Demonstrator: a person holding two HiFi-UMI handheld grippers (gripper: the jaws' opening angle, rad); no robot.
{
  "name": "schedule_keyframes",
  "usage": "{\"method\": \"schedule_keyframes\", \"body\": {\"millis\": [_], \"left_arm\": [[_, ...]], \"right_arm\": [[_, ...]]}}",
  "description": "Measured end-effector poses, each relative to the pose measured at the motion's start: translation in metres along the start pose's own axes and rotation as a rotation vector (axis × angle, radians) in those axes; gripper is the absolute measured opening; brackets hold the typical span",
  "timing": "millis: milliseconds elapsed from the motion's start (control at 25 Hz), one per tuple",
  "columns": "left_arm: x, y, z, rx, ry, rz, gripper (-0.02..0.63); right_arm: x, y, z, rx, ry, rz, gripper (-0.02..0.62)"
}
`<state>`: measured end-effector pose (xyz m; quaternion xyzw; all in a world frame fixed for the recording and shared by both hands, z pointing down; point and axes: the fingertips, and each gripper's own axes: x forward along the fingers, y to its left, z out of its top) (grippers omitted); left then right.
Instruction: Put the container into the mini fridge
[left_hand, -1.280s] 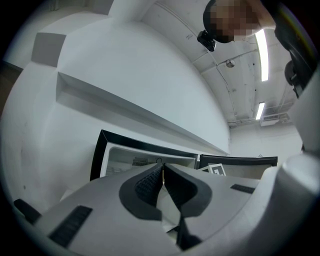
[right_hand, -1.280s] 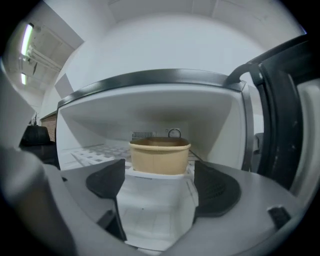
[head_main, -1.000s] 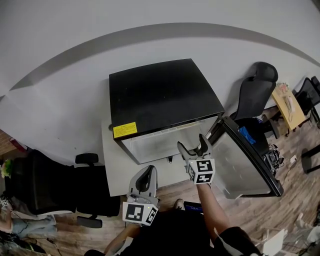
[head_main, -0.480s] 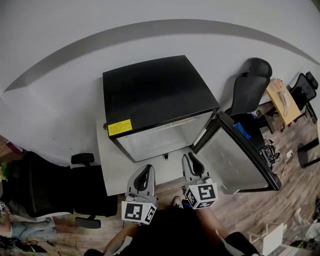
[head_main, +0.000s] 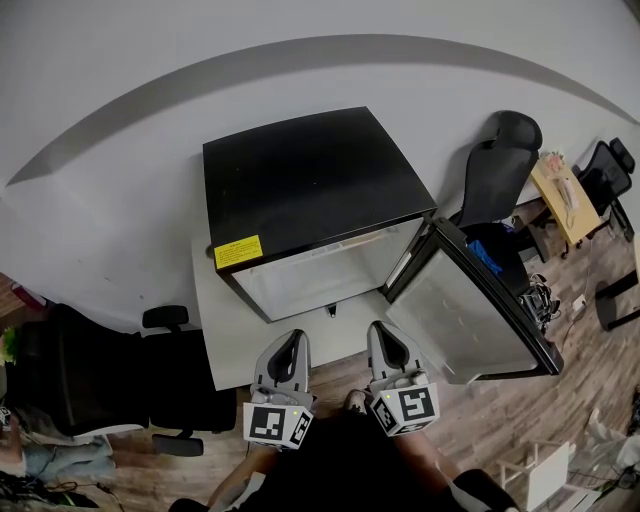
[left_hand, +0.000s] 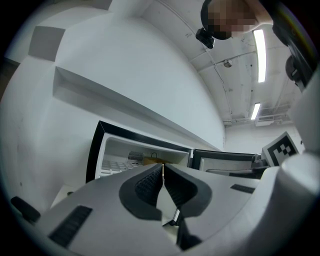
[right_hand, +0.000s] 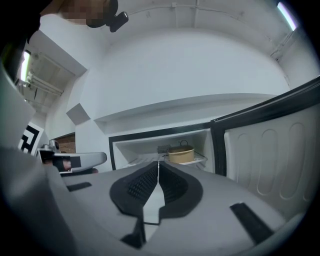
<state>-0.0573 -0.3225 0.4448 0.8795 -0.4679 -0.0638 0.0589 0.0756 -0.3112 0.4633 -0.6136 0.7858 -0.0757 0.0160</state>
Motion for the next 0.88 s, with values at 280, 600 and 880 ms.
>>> {"method": "schedule_keyframes", "body": {"millis": [280, 600, 880], "left_arm": [[-0.0019, 0.0006, 0.0004, -0.003, -0.002, 0.002, 0.015], [-0.0042, 0.0042, 0.0013, -0.001, -0.007, 0.011, 0.015], [-0.0049, 0.0077, 0.0027, -0.005, -0.006, 0.018, 0.015]], "right_arm": [[-0.0006, 0.0006, 0.0025, -0.003, -0.006, 0.001, 0.022], [0.0011, 0.0017, 0.0036, -0.004, -0.004, 0.007, 0.023], [0.0015, 0.0026, 0.0056, -0.013, -0.008, 0.009, 0.021]]}}
